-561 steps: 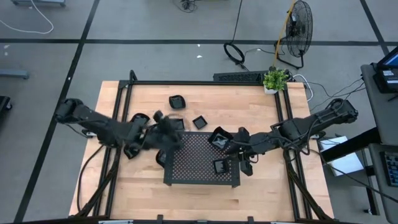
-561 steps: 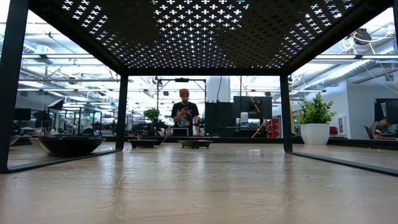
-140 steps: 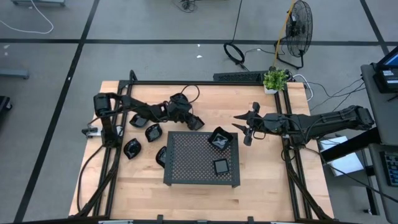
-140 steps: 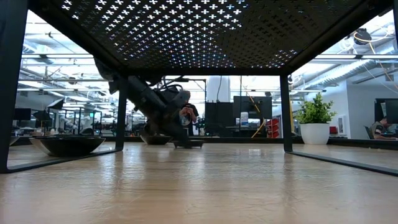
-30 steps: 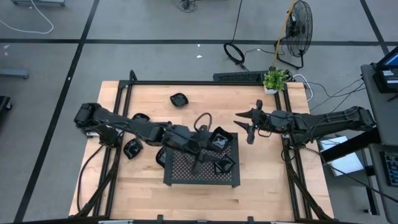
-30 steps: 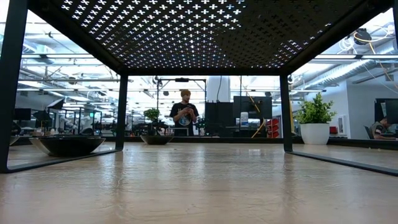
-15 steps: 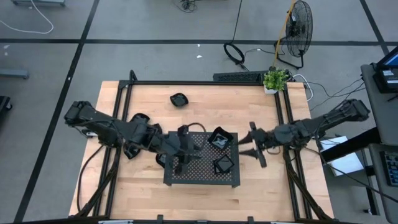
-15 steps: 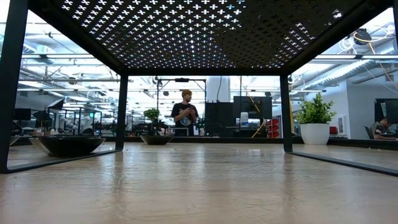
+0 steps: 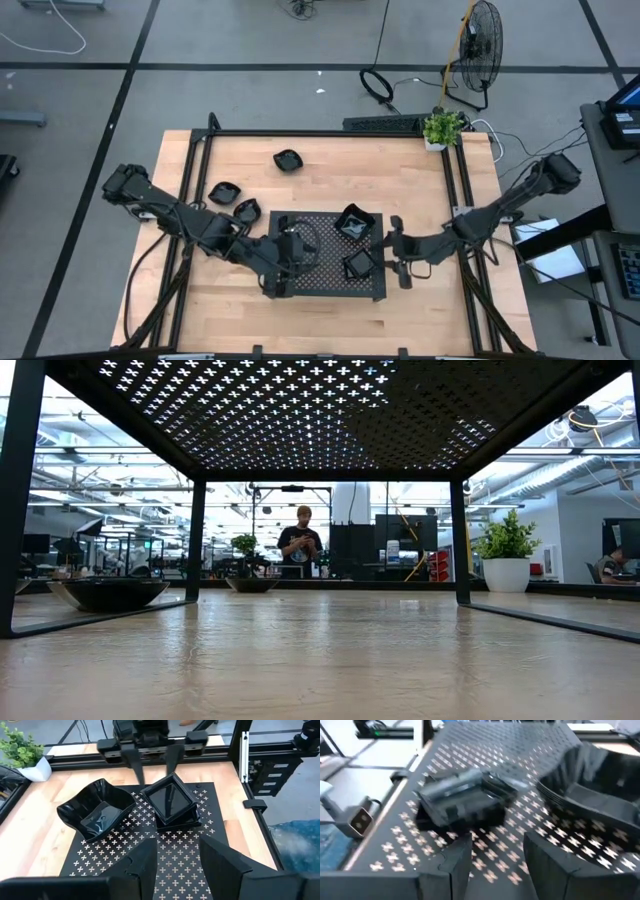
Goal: Pick & Place Mini shaped plates
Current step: Stack the black square plate on top of the black square plates on the shelf, then put the black leaf-shaped plate on the shelf
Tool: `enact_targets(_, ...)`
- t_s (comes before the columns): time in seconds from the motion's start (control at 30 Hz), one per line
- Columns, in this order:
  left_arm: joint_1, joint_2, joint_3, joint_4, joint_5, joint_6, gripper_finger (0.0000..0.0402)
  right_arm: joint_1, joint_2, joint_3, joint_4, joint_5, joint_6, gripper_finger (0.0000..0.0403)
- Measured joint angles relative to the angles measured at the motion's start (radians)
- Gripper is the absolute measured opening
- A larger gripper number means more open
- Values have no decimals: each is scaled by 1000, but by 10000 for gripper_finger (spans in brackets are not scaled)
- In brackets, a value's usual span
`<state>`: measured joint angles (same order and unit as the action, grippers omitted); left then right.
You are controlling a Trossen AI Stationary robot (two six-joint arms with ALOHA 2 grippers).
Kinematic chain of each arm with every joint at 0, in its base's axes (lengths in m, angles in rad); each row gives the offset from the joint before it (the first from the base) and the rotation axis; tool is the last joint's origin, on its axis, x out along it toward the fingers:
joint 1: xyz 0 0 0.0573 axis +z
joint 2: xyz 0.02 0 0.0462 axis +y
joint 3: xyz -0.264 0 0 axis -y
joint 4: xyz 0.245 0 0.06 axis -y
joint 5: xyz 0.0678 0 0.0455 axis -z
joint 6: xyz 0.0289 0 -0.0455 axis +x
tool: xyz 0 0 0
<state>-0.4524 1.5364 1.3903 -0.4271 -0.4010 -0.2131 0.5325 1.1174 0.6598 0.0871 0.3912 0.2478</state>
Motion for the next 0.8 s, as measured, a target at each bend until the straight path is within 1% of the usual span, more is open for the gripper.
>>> enact_targets(0.07, 3, 0, 0, -2, -1, 0, 150, 9, -1, 0, 21, -1, -1, 165)
enact_targets(0.3, 3, 0, 0, -14, -1, -6, 150, 38, -42, 0, 15, 0, 7, 165)
enact_targets(0.53, 3, 0, 0, -17, -2, -5, 150, 39, -40, 0, 26, -2, 21, 165)
enact_targets(0.67, 3, 0, 0, -16, -2, -5, 150, 39, -39, 0, 89, -7, 0, 165)
enact_targets(0.8, 4, 0, 0, -16, -2, -5, 150, 39, -39, 0, 146, -99, -9, 165)
